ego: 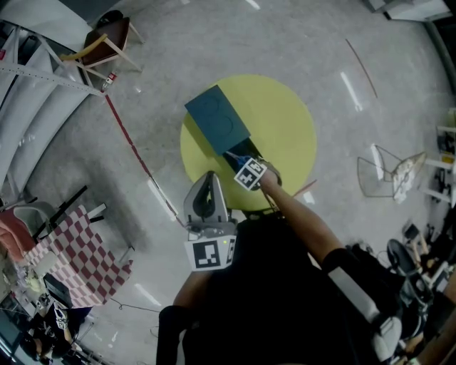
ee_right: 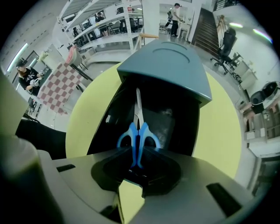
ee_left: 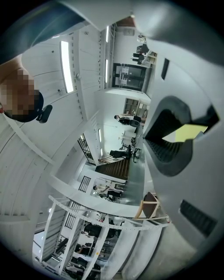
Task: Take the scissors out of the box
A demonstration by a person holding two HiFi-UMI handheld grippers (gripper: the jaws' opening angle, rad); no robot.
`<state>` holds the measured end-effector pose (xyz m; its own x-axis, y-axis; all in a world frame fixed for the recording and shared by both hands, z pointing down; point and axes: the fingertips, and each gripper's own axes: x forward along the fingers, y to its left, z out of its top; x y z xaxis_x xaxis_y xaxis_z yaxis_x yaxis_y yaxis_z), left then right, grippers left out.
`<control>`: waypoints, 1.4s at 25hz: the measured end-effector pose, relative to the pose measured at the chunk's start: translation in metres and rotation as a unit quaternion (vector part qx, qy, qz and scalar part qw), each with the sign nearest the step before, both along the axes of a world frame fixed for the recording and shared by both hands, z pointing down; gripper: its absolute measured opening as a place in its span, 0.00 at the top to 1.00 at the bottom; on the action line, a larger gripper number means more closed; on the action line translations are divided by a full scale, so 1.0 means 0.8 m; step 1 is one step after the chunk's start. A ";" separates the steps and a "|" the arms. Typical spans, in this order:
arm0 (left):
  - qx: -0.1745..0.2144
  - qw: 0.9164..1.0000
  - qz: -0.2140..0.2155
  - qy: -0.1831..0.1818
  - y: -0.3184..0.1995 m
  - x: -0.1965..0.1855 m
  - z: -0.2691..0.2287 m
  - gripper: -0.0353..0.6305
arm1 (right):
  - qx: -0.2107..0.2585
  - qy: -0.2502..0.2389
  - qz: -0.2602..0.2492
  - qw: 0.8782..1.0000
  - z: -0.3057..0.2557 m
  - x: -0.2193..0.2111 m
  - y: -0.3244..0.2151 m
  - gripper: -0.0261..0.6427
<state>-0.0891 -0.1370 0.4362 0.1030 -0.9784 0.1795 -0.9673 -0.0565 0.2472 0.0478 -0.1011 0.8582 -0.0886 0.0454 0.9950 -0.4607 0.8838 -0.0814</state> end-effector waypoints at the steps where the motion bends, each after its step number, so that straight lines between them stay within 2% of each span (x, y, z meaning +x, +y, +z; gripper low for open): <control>1: 0.000 1.000 0.000 0.000 0.000 0.000 0.000 0.95 | 0.002 0.003 0.000 1.000 0.000 0.001 -0.001 0.85; 8: -0.001 1.000 -0.007 -0.001 0.009 -0.007 0.001 0.95 | 0.004 0.035 0.008 0.999 -0.019 0.014 -0.005 0.85; 12: 0.006 1.000 -0.007 -0.001 0.012 -0.008 -0.001 0.95 | -0.012 0.016 0.013 1.000 -0.016 0.007 0.004 0.85; 25: 0.020 1.000 -0.002 0.002 0.028 -0.008 -0.013 0.95 | -0.003 0.015 0.034 0.999 -0.059 0.018 0.010 0.85; 28: 0.023 1.000 -0.002 0.001 0.029 -0.008 -0.014 0.95 | -0.008 0.000 0.033 0.999 -0.060 0.016 0.016 0.85; 35: 0.031 1.000 0.000 0.000 0.029 -0.010 -0.021 0.95 | 0.019 0.024 0.039 0.999 -0.094 0.042 0.012 0.85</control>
